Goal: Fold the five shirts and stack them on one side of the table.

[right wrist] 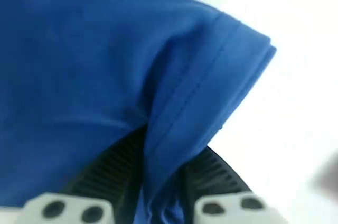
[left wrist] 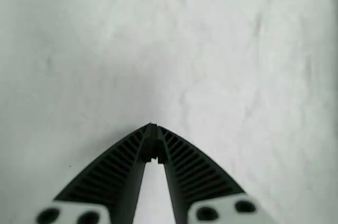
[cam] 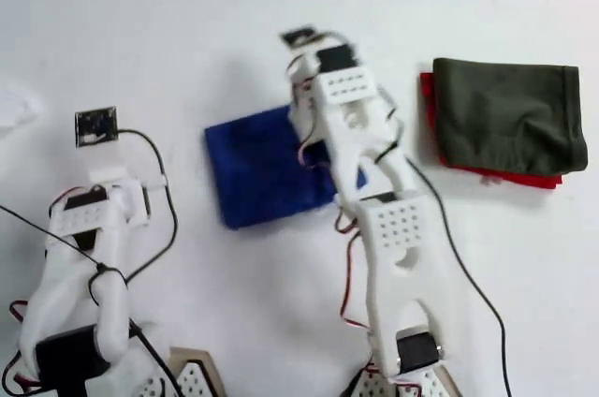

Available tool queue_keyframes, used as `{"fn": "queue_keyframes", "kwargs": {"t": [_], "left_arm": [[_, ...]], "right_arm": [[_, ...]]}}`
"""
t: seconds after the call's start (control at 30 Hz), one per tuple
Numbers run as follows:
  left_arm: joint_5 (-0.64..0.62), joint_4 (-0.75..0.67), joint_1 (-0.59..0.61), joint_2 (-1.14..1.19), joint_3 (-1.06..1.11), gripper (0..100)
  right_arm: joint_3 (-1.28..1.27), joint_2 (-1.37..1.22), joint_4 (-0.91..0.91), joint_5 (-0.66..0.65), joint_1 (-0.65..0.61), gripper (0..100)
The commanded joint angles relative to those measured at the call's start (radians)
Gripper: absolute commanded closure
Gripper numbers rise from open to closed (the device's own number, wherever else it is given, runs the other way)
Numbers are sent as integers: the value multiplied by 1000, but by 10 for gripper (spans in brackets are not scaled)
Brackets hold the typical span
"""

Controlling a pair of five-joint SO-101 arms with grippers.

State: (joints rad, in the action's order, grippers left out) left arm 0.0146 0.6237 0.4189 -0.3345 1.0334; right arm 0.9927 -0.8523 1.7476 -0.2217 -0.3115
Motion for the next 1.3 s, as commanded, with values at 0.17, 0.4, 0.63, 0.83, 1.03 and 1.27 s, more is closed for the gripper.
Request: {"fn": "queue_keyframes", "kwargs": {"t": [0.17, 0.4, 0.63, 0.83, 1.03, 1.27], "left_arm": [[-6, -17, -15, -17, -1, 972], [-6, -17, -15, -17, -1, 972], [-6, -17, -15, -17, -1, 972], [-6, -17, -15, -17, -1, 972], [-6, -17, -15, -17, -1, 972], [-6, -17, -15, -17, -1, 972]], "right_arm": [[-78, 394, 21, -172, 166, 980], [-51, 487, 18, -362, 326, 981], [-18, 484, 12, -506, 507, 981], [-11, 367, -93, -571, 642, 981], [-9, 223, -265, -658, 742, 981], [-9, 116, -421, -712, 799, 981]]}}
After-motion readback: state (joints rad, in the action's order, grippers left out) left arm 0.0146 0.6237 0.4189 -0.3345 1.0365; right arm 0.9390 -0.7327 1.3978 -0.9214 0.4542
